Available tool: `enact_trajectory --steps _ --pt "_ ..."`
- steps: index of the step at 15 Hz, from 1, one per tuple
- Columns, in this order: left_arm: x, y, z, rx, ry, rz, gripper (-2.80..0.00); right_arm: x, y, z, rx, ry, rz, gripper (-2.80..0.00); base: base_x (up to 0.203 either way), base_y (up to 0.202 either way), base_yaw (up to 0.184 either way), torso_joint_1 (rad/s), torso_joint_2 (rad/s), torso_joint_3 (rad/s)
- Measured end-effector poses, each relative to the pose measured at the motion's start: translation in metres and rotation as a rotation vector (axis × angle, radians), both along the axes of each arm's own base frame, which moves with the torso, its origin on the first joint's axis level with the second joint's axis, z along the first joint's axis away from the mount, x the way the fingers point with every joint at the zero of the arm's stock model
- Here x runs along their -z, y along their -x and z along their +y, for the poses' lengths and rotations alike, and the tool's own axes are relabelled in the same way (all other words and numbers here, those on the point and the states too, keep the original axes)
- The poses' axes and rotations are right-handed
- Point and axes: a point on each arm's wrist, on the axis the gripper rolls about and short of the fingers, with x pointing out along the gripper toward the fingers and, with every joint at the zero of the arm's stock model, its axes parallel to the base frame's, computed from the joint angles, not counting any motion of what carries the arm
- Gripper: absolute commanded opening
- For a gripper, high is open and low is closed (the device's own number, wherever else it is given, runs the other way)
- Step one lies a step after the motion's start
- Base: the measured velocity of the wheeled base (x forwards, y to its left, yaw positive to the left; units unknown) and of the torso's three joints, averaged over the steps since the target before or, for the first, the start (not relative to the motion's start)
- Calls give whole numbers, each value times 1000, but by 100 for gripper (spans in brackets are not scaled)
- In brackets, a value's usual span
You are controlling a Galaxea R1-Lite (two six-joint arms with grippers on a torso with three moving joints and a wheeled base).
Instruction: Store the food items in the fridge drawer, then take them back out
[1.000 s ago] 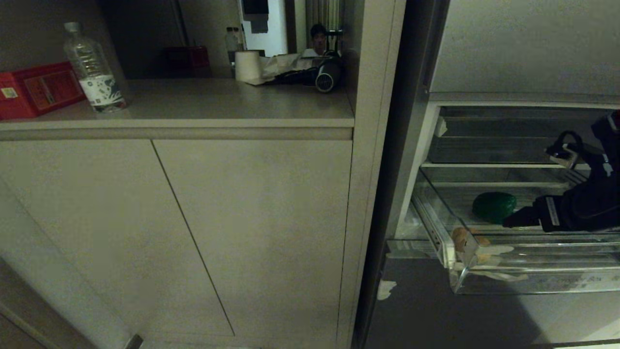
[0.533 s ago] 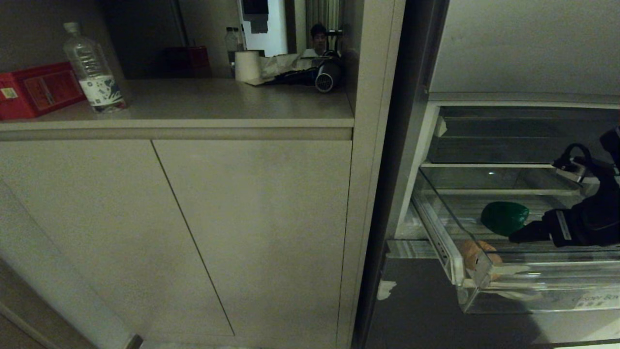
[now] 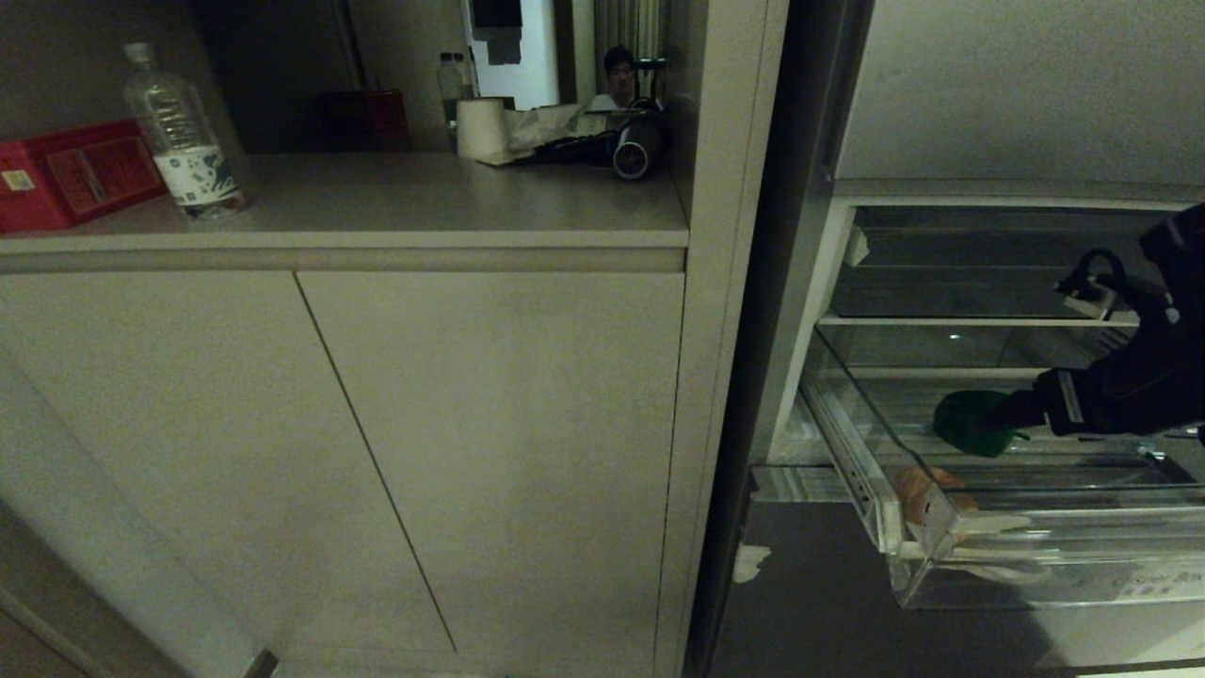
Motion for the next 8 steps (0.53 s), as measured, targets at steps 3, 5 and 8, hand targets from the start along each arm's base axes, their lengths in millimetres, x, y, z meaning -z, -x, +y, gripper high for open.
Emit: enact_trajectory --steps 3,5,8 --pt "0 0 0 0 0 0 -280 10 -32 -6 8 3 -15 0 0 0 0 0 0 0" --pt "0 0 0 0 0 0 -280 20 -53 -12 15 11 -47 0 0 0 0 0 0 0" --pt "0 0 0 0 0 0 -280 34 -73 -17 26 10 -34 0 0 0 0 0 0 0"
